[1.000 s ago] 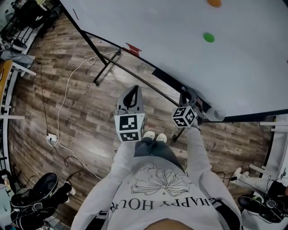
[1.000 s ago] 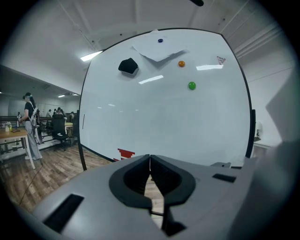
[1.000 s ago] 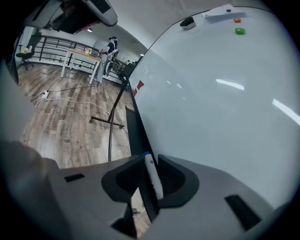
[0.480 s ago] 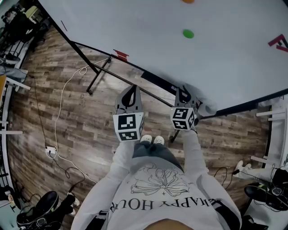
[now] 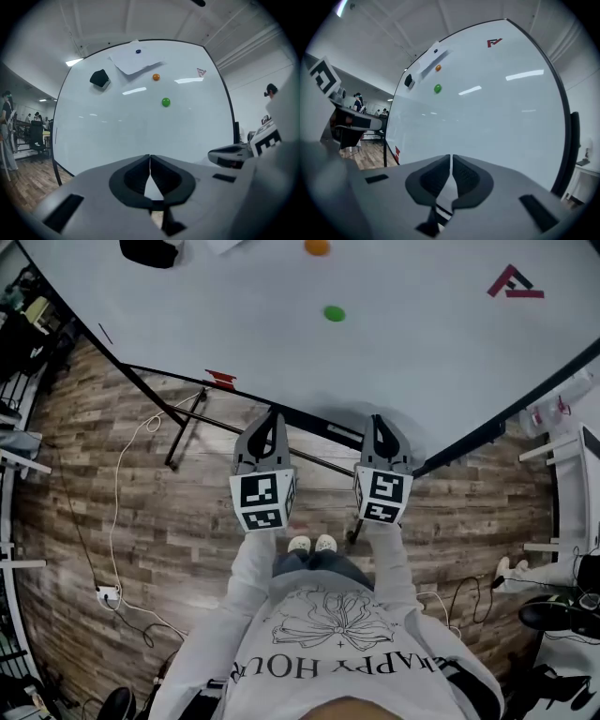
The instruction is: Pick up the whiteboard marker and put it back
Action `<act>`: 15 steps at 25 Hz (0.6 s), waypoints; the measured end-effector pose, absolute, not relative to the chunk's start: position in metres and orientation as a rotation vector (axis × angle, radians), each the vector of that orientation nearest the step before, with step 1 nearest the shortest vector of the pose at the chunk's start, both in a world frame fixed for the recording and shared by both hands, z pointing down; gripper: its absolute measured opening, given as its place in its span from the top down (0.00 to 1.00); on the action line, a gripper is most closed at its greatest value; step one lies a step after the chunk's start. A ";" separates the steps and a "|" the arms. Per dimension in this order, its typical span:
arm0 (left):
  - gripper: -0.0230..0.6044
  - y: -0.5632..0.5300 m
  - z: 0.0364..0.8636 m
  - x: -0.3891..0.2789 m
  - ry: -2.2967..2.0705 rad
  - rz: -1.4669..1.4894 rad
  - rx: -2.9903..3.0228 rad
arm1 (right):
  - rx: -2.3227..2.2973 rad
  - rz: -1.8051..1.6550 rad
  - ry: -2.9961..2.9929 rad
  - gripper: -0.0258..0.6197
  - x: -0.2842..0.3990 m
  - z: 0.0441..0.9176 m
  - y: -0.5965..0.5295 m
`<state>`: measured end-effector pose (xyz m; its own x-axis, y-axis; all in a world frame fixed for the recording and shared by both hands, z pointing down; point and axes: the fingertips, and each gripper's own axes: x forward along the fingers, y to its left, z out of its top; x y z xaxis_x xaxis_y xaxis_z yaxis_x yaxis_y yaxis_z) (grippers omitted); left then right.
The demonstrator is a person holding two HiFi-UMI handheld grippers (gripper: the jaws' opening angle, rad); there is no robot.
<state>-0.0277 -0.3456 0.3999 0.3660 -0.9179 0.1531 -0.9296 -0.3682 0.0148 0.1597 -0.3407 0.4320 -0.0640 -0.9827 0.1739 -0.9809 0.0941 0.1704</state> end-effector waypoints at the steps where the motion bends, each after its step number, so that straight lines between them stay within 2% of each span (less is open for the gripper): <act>1: 0.95 -0.346 0.397 -0.024 -1.701 0.173 2.523 | 1.986 -0.008 -2.130 0.94 0.163 0.428 -0.338; 15: 0.95 -0.331 0.373 -0.002 -1.661 0.105 2.596 | 2.180 0.029 -2.124 0.96 0.192 0.393 -0.306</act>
<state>-0.0025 -0.3307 0.3729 0.4178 -0.9042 0.0885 -0.9082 -0.4185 0.0124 0.1922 -0.3061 0.3935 0.0285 -0.9963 0.0816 -0.9981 -0.0240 0.0565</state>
